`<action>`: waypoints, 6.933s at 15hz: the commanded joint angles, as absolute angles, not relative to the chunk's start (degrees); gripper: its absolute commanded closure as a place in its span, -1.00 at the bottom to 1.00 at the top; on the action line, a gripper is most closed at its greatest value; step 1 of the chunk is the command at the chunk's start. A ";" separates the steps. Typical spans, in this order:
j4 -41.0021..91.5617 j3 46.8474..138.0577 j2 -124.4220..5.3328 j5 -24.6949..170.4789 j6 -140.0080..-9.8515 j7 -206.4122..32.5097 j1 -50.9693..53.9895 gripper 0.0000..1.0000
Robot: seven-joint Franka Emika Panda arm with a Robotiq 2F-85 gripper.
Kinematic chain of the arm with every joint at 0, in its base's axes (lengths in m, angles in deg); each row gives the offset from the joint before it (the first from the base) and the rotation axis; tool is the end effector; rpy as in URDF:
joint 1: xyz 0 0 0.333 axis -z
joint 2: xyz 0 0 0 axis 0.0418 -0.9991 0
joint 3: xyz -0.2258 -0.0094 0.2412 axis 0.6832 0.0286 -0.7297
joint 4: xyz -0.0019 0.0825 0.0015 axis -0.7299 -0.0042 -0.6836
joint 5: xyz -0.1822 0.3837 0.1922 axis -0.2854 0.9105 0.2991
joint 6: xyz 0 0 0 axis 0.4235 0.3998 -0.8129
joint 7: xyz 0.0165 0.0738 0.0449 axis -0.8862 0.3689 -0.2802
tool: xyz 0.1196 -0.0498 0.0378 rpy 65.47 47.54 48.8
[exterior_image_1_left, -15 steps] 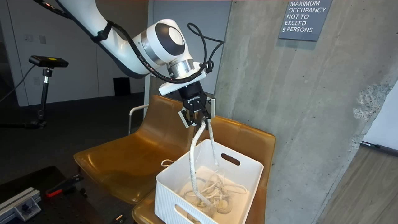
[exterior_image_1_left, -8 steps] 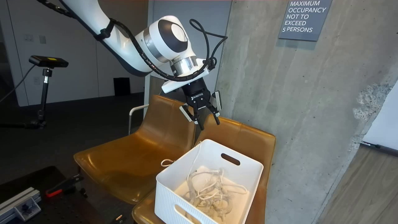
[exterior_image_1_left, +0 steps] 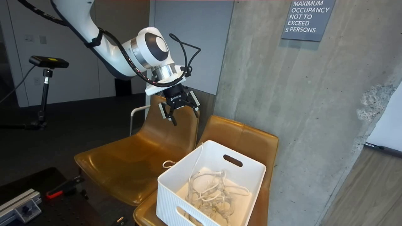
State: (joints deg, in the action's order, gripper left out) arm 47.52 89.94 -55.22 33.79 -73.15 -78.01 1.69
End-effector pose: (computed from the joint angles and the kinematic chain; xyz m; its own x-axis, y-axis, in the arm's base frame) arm 0.6739 -0.0346 0.3133 0.8630 0.4990 -0.0786 0.4587 -0.7090 0.5356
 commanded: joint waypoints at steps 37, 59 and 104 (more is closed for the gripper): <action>31.56 93.29 -90.05 49.92 -86.91 -83.31 -6.00 1.00; 14.38 98.75 -66.62 37.10 -57.58 -69.78 1.13 0.98; 31.08 78.45 -67.34 68.74 -76.03 4.18 30.17 -1.00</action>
